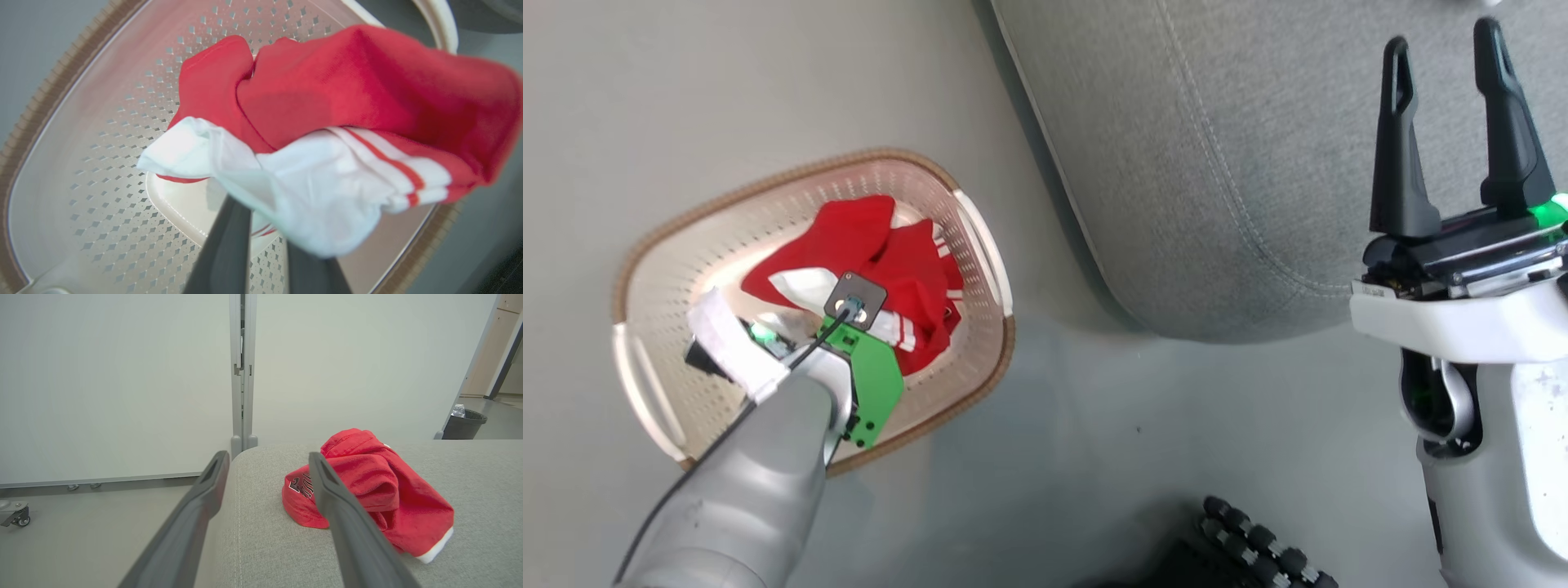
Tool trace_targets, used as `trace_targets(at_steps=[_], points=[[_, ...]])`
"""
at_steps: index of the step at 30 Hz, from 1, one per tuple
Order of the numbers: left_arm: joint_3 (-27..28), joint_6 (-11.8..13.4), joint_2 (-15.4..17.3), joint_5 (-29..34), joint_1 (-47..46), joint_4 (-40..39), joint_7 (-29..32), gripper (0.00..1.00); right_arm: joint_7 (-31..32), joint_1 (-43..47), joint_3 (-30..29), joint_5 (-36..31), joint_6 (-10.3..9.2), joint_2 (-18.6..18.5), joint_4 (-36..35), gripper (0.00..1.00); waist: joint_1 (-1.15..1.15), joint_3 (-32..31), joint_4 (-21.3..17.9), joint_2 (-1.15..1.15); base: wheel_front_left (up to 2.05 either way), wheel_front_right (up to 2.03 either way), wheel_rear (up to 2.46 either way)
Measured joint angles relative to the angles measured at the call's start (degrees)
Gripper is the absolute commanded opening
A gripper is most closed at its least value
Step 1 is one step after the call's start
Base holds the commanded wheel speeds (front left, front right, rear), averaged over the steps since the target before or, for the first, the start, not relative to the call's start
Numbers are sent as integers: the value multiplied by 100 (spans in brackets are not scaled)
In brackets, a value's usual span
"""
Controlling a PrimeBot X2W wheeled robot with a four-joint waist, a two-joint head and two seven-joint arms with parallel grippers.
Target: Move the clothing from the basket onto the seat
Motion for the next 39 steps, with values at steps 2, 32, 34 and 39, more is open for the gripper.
trace_targets(at_steps=[2, 32, 34, 39], points=[[94, 16, -52, -162, 136, 1, -247, 0, 0, 97, 30, -20, 0, -36, 52, 100, 0, -246, 61, 0, 0, 0, 0], [2190, 261, -18, -695, 2808, -4553, -1045, 0, 0, 1500, 497, -200, 0, -153, 654, 100, 0, -3406, 1085, 0, 0, 0, 0], [2417, 207, -81, -606, 2941, -5011, -1046, 0, 0, 1523, 511, -220, 0, -154, 661, 100, 0, -3505, 1137, 0, 0, 0, 0], [2913, 24, -182, -500, 3265, -6050, -1050, 0, 0, 1566, 576, -233, 0, -137, 692, 100, 0, -3656, 1200, 0, 0, 0, 0]])
